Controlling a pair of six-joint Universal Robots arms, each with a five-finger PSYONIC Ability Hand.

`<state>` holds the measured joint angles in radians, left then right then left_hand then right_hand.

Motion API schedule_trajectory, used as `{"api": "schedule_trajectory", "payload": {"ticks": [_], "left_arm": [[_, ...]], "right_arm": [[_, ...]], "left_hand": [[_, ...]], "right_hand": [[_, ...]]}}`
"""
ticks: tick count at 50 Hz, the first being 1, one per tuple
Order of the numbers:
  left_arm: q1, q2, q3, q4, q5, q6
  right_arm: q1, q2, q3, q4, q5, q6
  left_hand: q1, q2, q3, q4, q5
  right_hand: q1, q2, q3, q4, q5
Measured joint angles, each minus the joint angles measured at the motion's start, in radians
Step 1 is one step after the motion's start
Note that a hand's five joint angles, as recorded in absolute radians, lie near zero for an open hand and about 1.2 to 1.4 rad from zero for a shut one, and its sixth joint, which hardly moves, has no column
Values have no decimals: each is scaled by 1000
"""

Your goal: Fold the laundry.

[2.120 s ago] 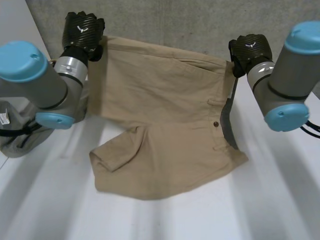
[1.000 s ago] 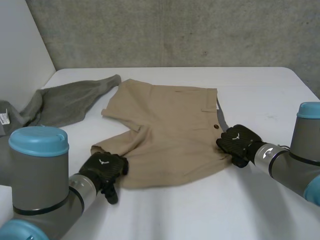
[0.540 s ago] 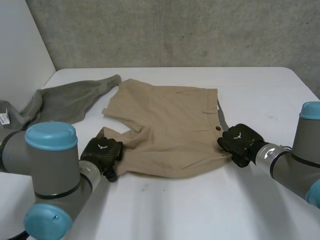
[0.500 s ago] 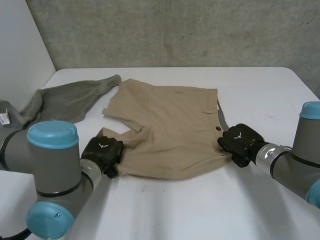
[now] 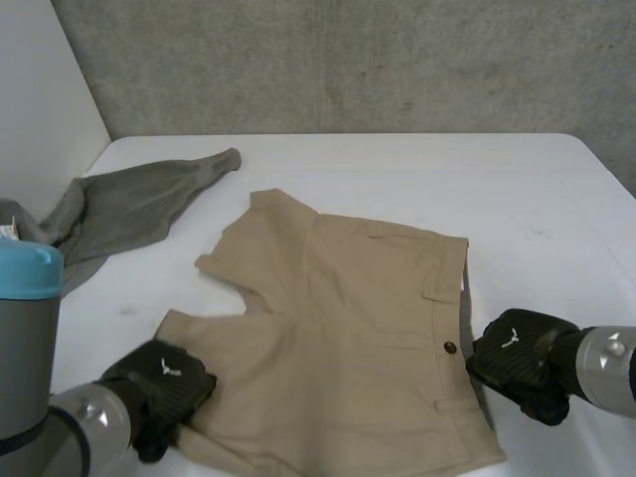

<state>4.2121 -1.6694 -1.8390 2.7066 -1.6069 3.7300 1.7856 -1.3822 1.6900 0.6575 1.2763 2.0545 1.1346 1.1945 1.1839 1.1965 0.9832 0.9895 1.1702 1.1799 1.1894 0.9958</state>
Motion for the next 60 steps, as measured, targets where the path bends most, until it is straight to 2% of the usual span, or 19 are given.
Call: {"api": "schedule_trajectory", "payload": {"ticks": [1, 4, 10, 12, 13, 14, 15, 17, 22, 27, 28, 32, 39, 44, 45, 47, 50, 55, 60], "left_arm": [[-1, 19, -5, -41, 26, 21], [4, 30, -2, -43, 50, 31], [27, 4, 30, 89, 68, 22], [33, -18, 46, 135, 67, 13], [33, -23, 49, 143, 66, 11], [37, -43, 64, 169, 65, 1], [39, -54, 73, 179, 65, -6], [47, -84, 98, 196, 64, -28], [64, -149, 162, 205, 65, -85], [69, -174, 192, 204, 65, -108], [73, -197, 223, 201, 65, -126], [75, -208, 246, 205, 65, -132], [78, -210, 263, 220, 63, -136], [83, -209, 274, 224, 63, -158], [84, -209, 275, 224, 63, -163], [87, -208, 280, 224, 63, -176], [89, -207, 283, 223, 63, -186], [87, -205, 280, 221, 62, -201], [84, -190, 273, 215, 63, -212]], "right_arm": [[0, -12, 4, 13, -2, -14], [1, -35, 13, 24, -5, -32], [10, -36, 16, -89, -18, 93], [11, -33, 16, -121, -21, 144], [11, -32, 15, -138, -23, 173], [10, -30, 15, -165, -24, 226], [9, -30, 16, -177, -26, 254], [6, -36, 19, -202, -30, 321], [1, -81, 48, -230, -44, 455], [0, -111, 72, -232, -52, 511], [0, -143, 109, -231, -64, 573], [3, -169, 201, -236, -97, 646], [19, -186, 357, -345, -136, 710], [48, -144, 403, -467, -127, 742], [53, -134, 404, -480, -124, 745], [71, -93, 402, -526, -107, 756], [86, -56, 392, -569, -83, 763], [101, -16, 370, -627, -31, 758], [101, -40, 345, -614, -10, 713]], "left_hand": [[0, 0, 0, 0, 2], [0, 0, 0, 0, 2], [0, 0, 0, 4, 3], [0, 0, 0, 4, 3], [0, 0, 0, 4, 3], [0, 0, 0, 4, 2], [0, 0, 0, 4, 3], [0, 0, 0, 4, 2], [0, 0, 0, 4, 3], [0, 0, 0, 4, 3], [0, 0, 0, 4, 3], [0, 0, 0, 4, 2], [0, 0, 0, 4, 3], [0, 0, 0, 4, 3], [0, 0, 0, 4, 2], [0, 0, 0, 4, 2], [0, 1, 0, 4, 2], [0, 1, 0, 4, 3], [0, 1, 0, 4, 2]], "right_hand": [[6, 0, 0, 0, 1], [6, 0, 0, 0, 2], [6, 0, 0, 0, 4], [-232, -267, -249, -253, -233], [-399, -452, -449, -452, -426], [-399, -452, -449, -452, -426], [-514, -618, -612, -618, -595], [-610, -741, -751, -758, -738], [-661, -787, -809, -828, -808], [-663, -787, -809, -832, -818], [-675, -787, -809, -840, -827], [-675, -788, -809, -840, -827], [-675, -787, -809, -840, -827], [-644, -774, -789, -795, -768], [-560, -696, -706, -710, -693], [-199, -288, -310, -316, -321], [-65, -34, -64, -70, -79], [-22, 5, 0, 0, -9], [-22, 5, 0, 0, -9]]}}
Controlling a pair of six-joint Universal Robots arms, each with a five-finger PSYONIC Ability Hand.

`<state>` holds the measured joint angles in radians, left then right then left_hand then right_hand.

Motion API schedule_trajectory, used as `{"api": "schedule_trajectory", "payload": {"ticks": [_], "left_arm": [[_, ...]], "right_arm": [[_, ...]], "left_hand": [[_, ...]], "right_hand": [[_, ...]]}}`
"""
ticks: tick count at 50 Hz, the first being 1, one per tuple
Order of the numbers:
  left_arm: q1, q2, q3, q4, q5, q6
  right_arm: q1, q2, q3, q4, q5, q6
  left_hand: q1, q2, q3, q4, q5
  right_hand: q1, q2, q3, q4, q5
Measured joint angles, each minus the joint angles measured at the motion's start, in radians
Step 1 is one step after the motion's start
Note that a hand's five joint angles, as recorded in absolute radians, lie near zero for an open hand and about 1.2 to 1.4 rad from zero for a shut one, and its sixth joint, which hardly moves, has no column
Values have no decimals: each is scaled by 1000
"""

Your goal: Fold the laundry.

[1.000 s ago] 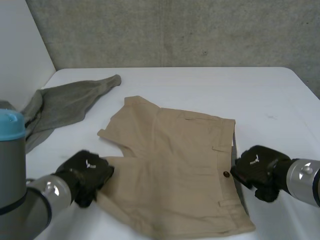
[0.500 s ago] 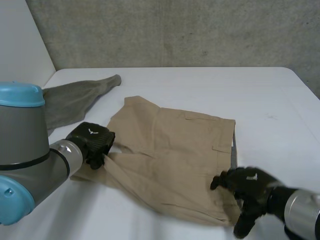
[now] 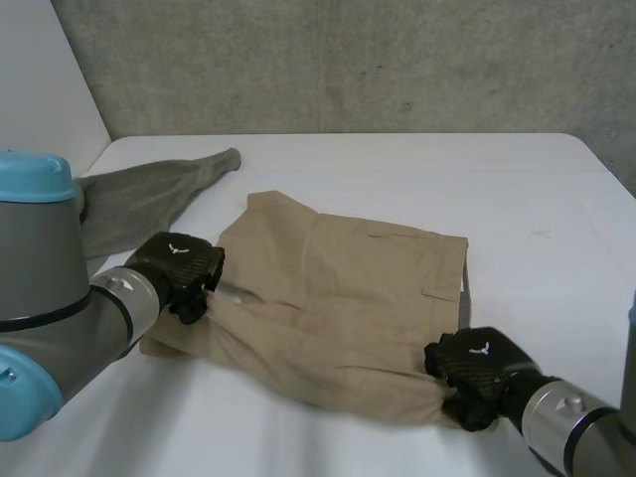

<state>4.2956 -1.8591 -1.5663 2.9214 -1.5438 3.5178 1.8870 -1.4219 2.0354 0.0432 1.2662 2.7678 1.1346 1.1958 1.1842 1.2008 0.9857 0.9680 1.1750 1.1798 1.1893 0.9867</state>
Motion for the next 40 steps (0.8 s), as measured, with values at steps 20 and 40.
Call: {"api": "schedule_trajectory", "payload": {"ticks": [20, 40], "left_arm": [[-78, 157, -132, -256, 53, 222], [-82, -445, 421, 434, -60, 177]], "right_arm": [[-186, -263, -139, 642, -40, -687], [44, 348, -635, -14, 290, -401]], "left_hand": [[0, 0, 0, 0, 0], [0, 2, 5, 1, 6]], "right_hand": [[0, 0, 0, 0, 4], [10, 0, 0, 0, 11]]}}
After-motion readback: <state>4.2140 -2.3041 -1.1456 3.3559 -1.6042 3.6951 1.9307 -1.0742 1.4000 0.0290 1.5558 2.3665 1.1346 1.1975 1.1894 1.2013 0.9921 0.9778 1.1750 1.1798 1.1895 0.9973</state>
